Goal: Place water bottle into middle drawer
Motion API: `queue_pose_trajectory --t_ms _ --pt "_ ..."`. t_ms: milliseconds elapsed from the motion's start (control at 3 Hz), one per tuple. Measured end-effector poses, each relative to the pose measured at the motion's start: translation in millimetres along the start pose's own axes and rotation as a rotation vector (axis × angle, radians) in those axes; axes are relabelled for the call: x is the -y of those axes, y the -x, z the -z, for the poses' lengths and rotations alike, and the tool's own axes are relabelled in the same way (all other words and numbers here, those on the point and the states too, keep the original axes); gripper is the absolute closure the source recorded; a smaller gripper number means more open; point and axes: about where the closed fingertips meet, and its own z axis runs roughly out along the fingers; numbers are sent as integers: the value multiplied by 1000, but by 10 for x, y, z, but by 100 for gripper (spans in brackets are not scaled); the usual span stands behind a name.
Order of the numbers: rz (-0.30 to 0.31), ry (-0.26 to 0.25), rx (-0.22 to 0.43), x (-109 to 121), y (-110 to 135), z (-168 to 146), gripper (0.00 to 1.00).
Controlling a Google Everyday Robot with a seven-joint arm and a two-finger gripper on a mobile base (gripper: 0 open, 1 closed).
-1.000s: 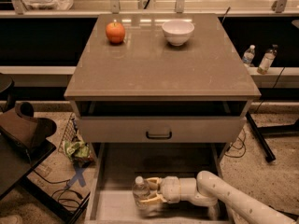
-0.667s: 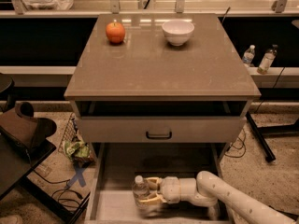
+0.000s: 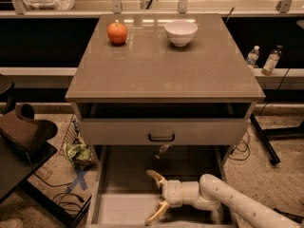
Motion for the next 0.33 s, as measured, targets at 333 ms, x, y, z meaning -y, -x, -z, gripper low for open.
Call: queue_pose_trajectory --t_ms 333 --pt "0 0 0 0 0 0 0"
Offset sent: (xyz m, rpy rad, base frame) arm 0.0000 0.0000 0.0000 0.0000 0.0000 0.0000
